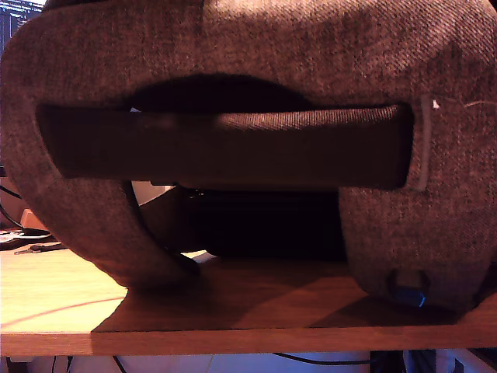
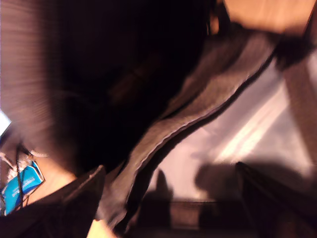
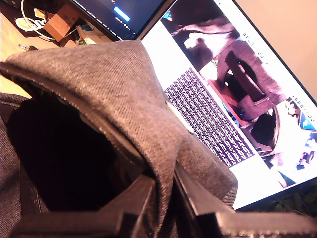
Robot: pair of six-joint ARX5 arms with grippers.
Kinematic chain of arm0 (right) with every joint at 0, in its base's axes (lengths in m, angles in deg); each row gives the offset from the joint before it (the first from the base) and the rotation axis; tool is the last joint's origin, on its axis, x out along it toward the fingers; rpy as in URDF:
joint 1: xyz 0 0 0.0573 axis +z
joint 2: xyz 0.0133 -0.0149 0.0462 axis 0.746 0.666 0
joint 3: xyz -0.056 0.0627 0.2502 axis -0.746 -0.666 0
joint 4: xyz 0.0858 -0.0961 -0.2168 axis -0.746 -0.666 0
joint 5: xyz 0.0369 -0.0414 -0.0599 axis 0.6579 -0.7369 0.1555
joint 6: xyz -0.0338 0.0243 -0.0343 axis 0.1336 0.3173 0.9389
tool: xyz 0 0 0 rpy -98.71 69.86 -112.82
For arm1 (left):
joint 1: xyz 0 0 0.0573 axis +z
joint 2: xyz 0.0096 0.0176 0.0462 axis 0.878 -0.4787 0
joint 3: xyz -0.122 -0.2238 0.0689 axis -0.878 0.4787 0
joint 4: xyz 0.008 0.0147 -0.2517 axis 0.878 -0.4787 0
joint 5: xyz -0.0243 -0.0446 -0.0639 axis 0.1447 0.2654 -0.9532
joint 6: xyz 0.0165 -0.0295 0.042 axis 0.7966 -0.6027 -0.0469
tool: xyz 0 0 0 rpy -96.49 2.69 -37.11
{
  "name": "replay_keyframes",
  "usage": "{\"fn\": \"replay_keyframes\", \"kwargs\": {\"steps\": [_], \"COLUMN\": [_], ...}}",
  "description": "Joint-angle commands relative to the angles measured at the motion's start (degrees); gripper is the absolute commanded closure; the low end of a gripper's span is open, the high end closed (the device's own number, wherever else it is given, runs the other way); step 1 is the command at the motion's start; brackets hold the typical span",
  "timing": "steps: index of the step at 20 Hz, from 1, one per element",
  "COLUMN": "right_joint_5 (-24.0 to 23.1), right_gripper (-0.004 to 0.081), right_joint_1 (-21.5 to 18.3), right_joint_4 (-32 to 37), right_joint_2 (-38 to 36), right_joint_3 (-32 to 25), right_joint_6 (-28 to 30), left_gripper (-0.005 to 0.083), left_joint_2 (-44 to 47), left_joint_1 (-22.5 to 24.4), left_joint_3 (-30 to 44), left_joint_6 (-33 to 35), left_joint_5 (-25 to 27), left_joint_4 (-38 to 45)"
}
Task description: Pack the pair of socks inside the grey Google backpack
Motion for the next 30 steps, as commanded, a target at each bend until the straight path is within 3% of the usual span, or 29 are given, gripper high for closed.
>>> {"fn": "replay_keyframes", "kwargs": {"steps": [1,3,4,5,6,7,10,16,23,27,30], "right_joint_5": [-0.1,0.0,0.0,0.0,0.0,0.1,3.9,12.5,20.0,21.9,25.9], "right_gripper": [0.0783,0.0783,0.0783,0.0783,0.0783,0.0783,0.0783,0.0783,0.0783,0.0783,0.0783], "right_joint_1": [0.1,0.1,0.1,0.1,0.1,0.1,-0.9,-2.2,-3.3,-3.7,-5.2], "right_joint_4": [1.5,1.2,0.6,-0.1,-0.8,-1.4,-4.2,-13.2,-12.5,-8.5,-6.2], "right_joint_2": [-0.5,-0.5,-0.4,-0.2,0.1,0.5,1.7,6.2,9.8,9.8,9.9], "right_joint_3": [2.0,2.0,2.0,2.0,2.0,2.0,2.0,1.9,-5.6,-11.4,-15.2], "right_joint_6": [-0.1,-0.1,-0.1,-0.1,-0.1,-0.1,0.0,-0.2,-0.3,-0.8,-2.8], "left_gripper": [0.0015,0.0108,0.0242,0.0452,0.0714,0.0776,0.0797,0.0797,0.0797,0.0797,0.0797], "left_joint_2": [1.2,2.3,2.4,2.5,2.5,2.5,2.5,2.5,2.4,2.4,2.4], "left_joint_1": [-0.2,-0.1,0.0,0.5,1.2,2.2,6.4,15.4,20.5,21.1,21.1], "left_joint_3": [-0.2,-0.2,-0.2,-0.2,-0.2,-0.2,-0.2,-0.2,-0.2,-0.2,-0.2], "left_joint_6": [-0.4,-0.4,0.0,0.0,1.4,2.1,0.1,-2.0,-3.3,-3.3,-3.3], "left_joint_5": [1.1,5.0,7.2,8.8,9.3,9.9,12.6,8.1,2.9,-0.2,-1.4], "left_joint_4": [-1.5,-2.5,-2.7,-3.0,-3.3,-3.0,1.3,7.7,9.0,9.2,9.2]}}
